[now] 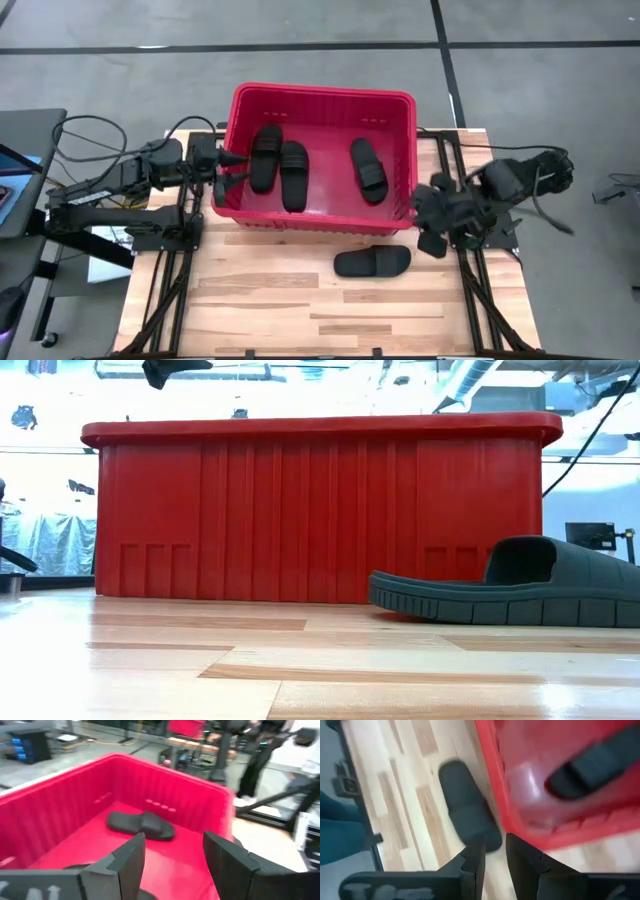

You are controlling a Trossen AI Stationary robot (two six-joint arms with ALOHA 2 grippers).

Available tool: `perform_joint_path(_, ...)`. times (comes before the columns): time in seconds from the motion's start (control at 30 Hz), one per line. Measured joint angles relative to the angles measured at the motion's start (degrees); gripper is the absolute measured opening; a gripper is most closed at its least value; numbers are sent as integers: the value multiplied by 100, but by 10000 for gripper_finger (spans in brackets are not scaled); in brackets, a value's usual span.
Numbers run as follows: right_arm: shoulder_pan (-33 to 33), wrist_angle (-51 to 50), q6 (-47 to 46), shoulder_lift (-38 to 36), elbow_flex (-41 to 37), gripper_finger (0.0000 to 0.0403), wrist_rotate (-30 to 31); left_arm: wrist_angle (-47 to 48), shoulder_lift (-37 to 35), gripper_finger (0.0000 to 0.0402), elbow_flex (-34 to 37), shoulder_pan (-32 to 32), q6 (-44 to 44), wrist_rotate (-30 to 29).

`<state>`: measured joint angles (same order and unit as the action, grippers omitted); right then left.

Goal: Pick and place slides into bin
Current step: Put the black slide into the red organizer bin

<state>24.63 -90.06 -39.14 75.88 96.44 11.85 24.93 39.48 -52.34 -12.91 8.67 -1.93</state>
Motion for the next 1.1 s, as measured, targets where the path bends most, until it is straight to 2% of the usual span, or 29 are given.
perform_joint_path(0.27, 1094, 10, -1680, -289, -1243, 70, 46, -712, 146, 190, 0, 150, 42, 1598)
perform_joint_path(0.37, 1512, -6, -2067, -350, -1486, 70, 268, -776, 278, 190, -2, 589, 52, 1708)
perform_joint_path(0.43, 1776, 8, -2237, -388, -1576, 70, 475, -829, 437, 190, -2, 1002, 49, 1476)
perform_joint_path(0.63, 2282, 2, -2430, -612, -1723, 70, 769, -862, 1044, 190, -6, 2095, 118, 137)
perform_joint_path(0.77, 2487, 3, -2285, -736, -1793, 70, 778, -966, 1583, 190, -169, 2542, 531, -395)
perform_joint_path(0.9, 2632, 3, -2004, -787, -1823, 70, 781, -942, 2186, 190, -411, 2915, 558, -968)
perform_joint_path(1.1, 2862, 6, -1655, -780, -1825, 70, 779, -922, 3240, 190, -961, 3403, -750, -1284)
